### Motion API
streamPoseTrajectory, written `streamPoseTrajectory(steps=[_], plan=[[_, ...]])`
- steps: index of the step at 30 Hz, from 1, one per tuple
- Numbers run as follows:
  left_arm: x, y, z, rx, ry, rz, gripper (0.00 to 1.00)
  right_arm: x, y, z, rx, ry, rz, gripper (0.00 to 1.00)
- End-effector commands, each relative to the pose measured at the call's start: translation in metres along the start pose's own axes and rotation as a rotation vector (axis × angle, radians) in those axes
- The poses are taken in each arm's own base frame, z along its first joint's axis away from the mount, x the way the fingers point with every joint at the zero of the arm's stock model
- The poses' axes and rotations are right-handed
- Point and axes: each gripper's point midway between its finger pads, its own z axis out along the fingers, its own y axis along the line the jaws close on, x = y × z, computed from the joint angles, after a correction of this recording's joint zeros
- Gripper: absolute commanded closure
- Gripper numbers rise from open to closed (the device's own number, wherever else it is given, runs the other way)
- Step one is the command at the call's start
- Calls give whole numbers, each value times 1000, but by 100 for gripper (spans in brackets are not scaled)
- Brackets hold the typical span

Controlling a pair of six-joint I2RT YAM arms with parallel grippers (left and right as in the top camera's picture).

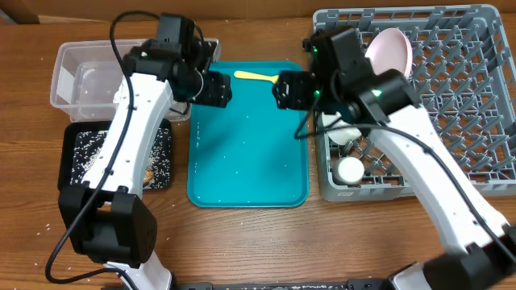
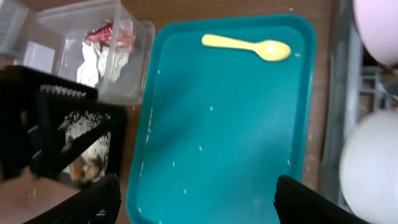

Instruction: Sort waste into correct bins and load items into the dishwasher

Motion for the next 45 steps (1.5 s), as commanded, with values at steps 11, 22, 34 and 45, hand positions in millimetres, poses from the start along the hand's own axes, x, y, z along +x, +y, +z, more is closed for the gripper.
streamPoseTrajectory(steps=[11,22,34,45], plan=[[-41,-15,44,-18,-103,209,29,-33,-2,-22,41,-97,23,18],[-66,-25,160,-36,-186,145,28,-18,-11,-91,95,-122,28,14],[-74,-29,210,-165,-264,188,25,1,-21,-90,137,-45,36,14],[-85,-29,220,-149,-326,147,24,3,-22,-90,141,-38,37,14]])
